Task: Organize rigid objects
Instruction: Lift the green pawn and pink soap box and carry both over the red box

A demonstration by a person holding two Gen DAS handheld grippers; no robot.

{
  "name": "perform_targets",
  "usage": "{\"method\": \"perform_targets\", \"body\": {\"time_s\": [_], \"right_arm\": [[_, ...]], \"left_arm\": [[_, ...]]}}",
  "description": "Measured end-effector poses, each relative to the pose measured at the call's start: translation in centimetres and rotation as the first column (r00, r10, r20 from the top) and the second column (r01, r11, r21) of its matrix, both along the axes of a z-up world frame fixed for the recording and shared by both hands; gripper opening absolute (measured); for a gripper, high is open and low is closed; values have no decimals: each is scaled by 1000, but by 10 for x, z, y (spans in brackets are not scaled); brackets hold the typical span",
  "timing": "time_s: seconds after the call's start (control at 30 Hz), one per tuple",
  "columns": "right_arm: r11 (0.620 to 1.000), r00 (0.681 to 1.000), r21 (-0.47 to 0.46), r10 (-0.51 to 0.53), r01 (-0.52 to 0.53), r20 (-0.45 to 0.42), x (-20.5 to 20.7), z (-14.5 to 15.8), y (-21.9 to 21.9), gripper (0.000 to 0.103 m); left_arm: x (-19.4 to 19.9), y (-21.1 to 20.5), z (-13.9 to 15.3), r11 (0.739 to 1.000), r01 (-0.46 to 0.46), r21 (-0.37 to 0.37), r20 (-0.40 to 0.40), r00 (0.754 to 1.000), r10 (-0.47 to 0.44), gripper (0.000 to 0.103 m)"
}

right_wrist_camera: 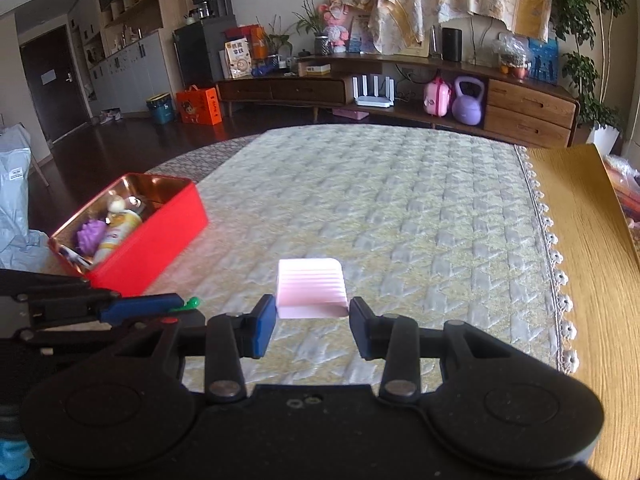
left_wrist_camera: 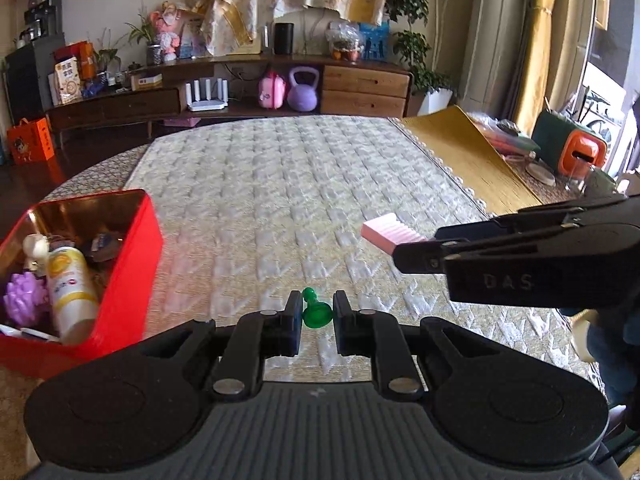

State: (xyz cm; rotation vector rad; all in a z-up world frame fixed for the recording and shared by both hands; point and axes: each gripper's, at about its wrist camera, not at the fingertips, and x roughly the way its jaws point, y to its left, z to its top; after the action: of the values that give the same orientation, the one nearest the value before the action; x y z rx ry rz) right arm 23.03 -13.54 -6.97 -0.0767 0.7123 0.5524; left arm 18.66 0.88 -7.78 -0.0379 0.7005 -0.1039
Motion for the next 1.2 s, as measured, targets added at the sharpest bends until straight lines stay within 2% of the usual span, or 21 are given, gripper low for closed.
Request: {"method": "perform_targets", "body": {"time_s": [0.13, 0.5, 0.7, 1.0, 1.2], "right_arm": [[1000, 1000, 5, 12, -12, 16, -12, 17, 7, 39], [995, 994, 9, 95, -96, 60, -39, 43, 49, 39], [990, 988, 6, 141, -142, 70, -44, 50, 78, 39], [977, 974, -16, 213, -213, 75, -40, 52, 132, 39], [969, 967, -40, 244, -242, 71, -26, 45, 168, 39]], "left_arm": [[-8, 17, 15, 999, -41, -8, 12, 999, 41, 16], [-26, 70, 44, 988, -154, -23, -21, 988, 154, 16], [-35, 98, 55, 983, -182, -22, 7, 983, 183, 16], [-38, 152, 56, 970, -243, -16, 47, 969, 244, 16], [-29, 188, 44, 955, -298, 2, 29, 954, 298, 16]]}}
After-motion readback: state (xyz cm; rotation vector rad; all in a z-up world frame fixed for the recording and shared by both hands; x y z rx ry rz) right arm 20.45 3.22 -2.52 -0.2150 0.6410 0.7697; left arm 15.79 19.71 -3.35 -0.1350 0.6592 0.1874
